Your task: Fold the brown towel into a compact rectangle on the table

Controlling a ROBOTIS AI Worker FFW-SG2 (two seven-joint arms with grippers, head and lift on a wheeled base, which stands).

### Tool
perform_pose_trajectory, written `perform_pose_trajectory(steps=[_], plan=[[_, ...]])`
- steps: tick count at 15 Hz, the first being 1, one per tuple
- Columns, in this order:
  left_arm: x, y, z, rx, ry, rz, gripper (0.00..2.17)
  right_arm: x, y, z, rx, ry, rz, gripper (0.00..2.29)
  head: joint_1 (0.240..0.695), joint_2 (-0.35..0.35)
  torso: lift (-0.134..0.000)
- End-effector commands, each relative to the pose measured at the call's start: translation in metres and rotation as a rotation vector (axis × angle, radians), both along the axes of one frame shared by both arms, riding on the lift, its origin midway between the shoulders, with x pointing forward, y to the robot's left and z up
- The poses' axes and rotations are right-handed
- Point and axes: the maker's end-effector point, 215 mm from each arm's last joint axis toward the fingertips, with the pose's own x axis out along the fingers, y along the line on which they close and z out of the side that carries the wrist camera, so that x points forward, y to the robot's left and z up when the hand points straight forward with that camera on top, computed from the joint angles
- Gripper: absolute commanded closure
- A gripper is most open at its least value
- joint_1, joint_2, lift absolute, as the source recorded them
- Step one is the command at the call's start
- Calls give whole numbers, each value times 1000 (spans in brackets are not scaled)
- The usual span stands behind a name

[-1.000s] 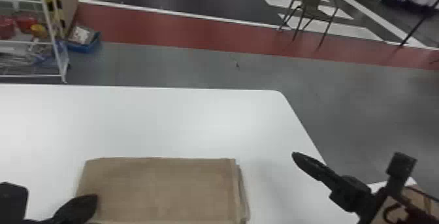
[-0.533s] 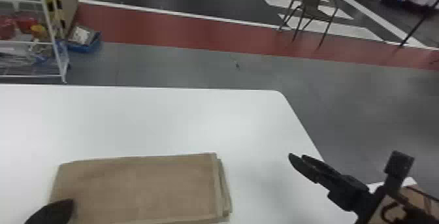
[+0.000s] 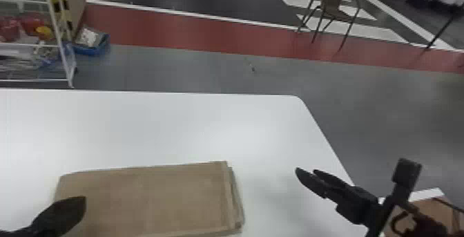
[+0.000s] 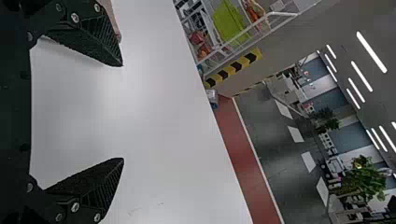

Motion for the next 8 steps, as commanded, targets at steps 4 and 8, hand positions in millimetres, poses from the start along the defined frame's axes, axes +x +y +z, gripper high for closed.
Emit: perform_pose_trajectory(steps=[4, 8], plan=[[-12, -66, 8, -67, -5, -124, 1872, 19, 72, -28, -62, 54, 113, 255, 695, -327, -122], [-12, -95, -9, -69, -3, -178, 1872, 32, 118, -39, -142, 60, 174, 255, 695, -313, -122]])
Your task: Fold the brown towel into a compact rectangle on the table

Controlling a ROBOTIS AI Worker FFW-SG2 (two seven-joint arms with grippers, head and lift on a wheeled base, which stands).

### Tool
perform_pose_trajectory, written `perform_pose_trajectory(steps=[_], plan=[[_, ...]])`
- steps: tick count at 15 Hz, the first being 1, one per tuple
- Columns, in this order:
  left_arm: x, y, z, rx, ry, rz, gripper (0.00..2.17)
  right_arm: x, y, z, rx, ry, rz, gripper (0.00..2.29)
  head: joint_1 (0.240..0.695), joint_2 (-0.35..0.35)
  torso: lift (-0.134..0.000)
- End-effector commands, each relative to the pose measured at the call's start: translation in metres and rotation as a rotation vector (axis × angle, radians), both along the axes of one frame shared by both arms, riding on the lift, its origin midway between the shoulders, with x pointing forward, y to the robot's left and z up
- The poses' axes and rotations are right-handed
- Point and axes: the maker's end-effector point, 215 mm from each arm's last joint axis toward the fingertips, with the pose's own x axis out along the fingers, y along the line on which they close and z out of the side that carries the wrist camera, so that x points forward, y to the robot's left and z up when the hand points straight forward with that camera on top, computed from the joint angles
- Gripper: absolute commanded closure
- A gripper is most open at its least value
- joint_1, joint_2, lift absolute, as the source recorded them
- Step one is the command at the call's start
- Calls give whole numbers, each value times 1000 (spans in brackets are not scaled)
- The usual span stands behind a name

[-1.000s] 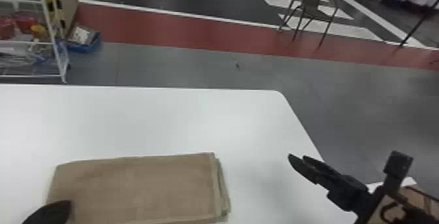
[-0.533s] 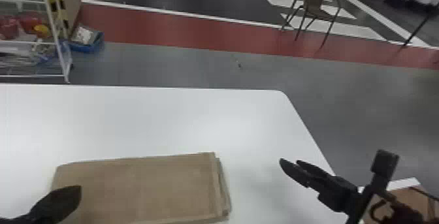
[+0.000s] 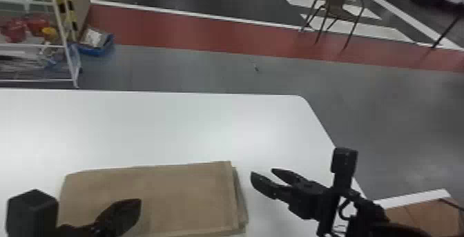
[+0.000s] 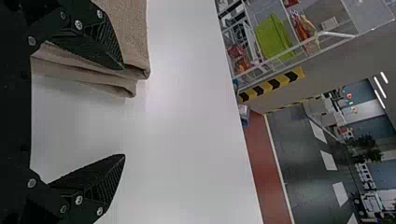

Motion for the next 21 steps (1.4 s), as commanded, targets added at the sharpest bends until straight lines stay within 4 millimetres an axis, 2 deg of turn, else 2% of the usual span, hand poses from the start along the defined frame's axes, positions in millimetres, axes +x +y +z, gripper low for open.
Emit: perform_pose_trajectory(steps=[1, 3, 8, 12, 17, 21], plan=[[6, -10, -11, 22, -6, -16, 1872, 4, 28, -3, -29, 2, 50, 255, 695, -306, -122], [15, -9, -17, 48, -19, -12, 1872, 1, 45, -3, -74, 17, 71, 255, 695, -288, -122], [27, 4, -24, 95, -29, 6, 1872, -16, 53, -26, -77, 161, 66, 255, 695, -232, -122], [30, 9, -27, 114, -29, 12, 1872, -4, 60, -25, -87, 163, 74, 265, 695, -209, -122], [32, 18, -32, 153, -29, 25, 1872, -13, 70, -35, -69, 234, 82, 343, 695, -183, -122], [33, 25, -33, 164, -29, 33, 1872, -9, 68, -34, -67, 240, 77, 343, 695, -170, -122]])
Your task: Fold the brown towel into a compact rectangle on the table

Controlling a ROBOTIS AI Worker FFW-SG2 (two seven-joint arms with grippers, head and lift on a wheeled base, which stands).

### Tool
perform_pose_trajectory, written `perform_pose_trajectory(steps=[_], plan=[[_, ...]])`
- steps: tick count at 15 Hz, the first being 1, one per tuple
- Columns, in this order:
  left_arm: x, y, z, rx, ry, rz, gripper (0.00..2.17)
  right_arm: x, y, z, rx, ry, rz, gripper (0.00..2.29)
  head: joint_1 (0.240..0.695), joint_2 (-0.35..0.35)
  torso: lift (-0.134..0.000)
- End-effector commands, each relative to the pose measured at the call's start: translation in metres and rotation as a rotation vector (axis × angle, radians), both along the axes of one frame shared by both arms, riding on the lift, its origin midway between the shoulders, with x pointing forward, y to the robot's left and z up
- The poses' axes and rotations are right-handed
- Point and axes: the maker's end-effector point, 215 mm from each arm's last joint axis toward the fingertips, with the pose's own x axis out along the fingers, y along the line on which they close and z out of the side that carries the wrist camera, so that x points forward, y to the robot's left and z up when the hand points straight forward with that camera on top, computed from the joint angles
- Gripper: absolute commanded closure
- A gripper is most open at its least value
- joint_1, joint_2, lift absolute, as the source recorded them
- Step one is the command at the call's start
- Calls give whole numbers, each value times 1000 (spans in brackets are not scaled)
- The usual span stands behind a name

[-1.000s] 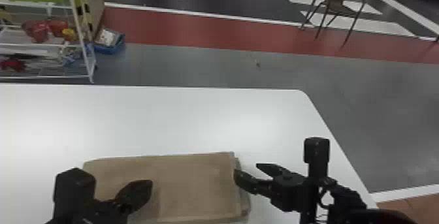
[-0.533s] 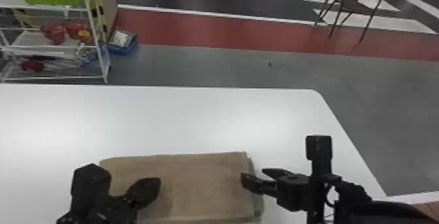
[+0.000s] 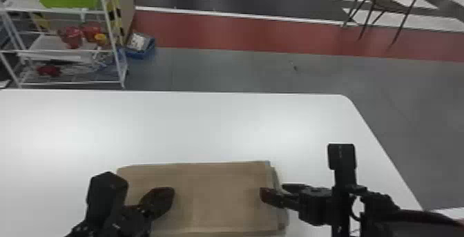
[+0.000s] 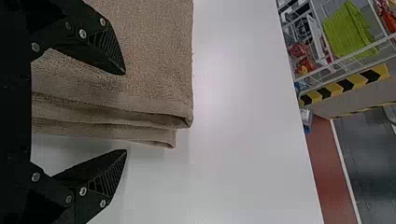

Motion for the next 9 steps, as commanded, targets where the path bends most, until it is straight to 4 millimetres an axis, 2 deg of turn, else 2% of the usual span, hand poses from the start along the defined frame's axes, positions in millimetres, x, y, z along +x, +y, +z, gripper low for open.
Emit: perform_pose_trajectory(steps=[1, 9], plan=[[1, 4, 0, 2, -1, 6, 1872, -1, 1, -3, 7, 17, -1, 380, 695, -169, -122], [-2, 5, -6, 10, 20, 7, 1875, -15, 14, -13, 59, 106, 10, 505, 695, -152, -122]])
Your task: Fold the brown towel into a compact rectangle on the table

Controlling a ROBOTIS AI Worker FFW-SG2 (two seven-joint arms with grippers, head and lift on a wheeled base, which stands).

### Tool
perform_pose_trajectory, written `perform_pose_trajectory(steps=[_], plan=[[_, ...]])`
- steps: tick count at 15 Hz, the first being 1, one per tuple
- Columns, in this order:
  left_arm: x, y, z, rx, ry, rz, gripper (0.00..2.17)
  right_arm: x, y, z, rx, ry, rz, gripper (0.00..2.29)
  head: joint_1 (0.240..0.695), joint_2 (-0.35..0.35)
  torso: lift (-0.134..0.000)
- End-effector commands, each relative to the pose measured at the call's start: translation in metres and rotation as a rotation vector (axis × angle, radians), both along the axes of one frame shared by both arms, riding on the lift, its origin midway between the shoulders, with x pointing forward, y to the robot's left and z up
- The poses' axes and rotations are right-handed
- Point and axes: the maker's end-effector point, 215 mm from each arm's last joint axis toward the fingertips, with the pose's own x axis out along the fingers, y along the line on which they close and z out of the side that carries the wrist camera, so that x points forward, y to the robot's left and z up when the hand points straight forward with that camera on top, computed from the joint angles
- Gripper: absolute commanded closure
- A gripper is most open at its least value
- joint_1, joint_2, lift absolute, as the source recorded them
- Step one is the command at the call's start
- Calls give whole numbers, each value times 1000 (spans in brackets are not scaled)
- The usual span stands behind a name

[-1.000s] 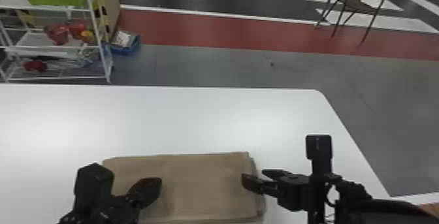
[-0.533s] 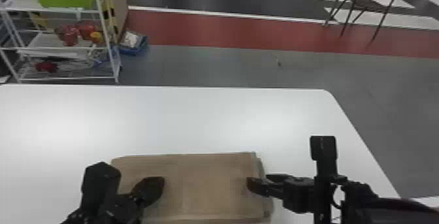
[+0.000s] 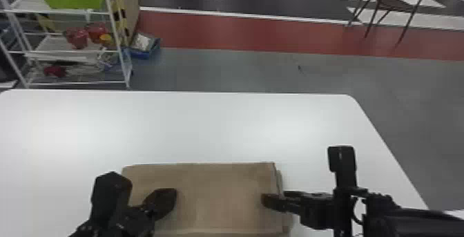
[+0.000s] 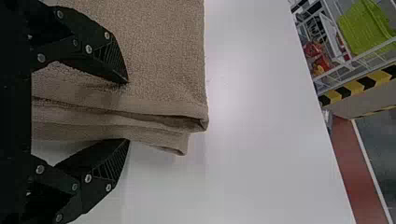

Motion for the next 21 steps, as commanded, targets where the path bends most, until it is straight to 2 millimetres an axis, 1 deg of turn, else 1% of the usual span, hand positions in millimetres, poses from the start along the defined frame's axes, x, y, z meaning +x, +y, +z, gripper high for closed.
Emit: perform_pose_trajectory(steps=[1, 2, 3, 5, 7, 8, 11, 13, 14, 16, 18, 19, 21], plan=[[-1, 1, -2, 4, 6, 0, 1875, -4, 4, -1, 26, 25, 3, 512, 695, -147, -122], [-2, 1, -4, 5, 12, 1, 1875, -6, 7, -1, 39, 31, 8, 650, 695, -145, -122], [-3, 1, -5, 7, 18, 0, 1875, -8, 10, 1, 58, 33, 16, 680, 695, -142, -122], [-4, 2, -7, 13, 22, 2, 1875, -8, 14, 8, 104, 21, 24, 849, 695, -131, -122], [-6, 1, -7, 15, 25, 0, 1875, -7, 17, 23, 156, -15, 35, 863, 695, -127, -122], [-7, 0, -8, 17, 29, -1, 1875, -8, 20, 30, 173, -28, 40, 964, 695, -125, -122], [-8, -3, -10, 14, 35, -2, 1875, -11, 30, 55, 267, -72, 63, 967, 695, -118, -122], [-13, -11, -13, 10, 50, -17, 1875, -10, 36, 62, 299, -83, 75, 967, 695, -112, -122], [-16, -18, -13, 1, 56, -28, 1875, -10, 40, 65, 310, -86, 82, 967, 695, -111, -122], [-22, -36, -11, -26, 62, -56, 1875, -1, 48, 70, 311, -119, 96, 967, 695, -118, -122], [-23, -44, -4, -53, 59, -66, 1875, 2, 55, 74, 327, -125, 106, 967, 695, -128, -122], [-20, -41, 9, -73, 37, -62, 1875, 2, 52, 74, 323, -127, 101, 967, 695, -132, -122], [-12, -23, 39, -105, -35, -29, 1875, 4, 41, 74, 323, -130, 80, 967, 695, -136, -122]])
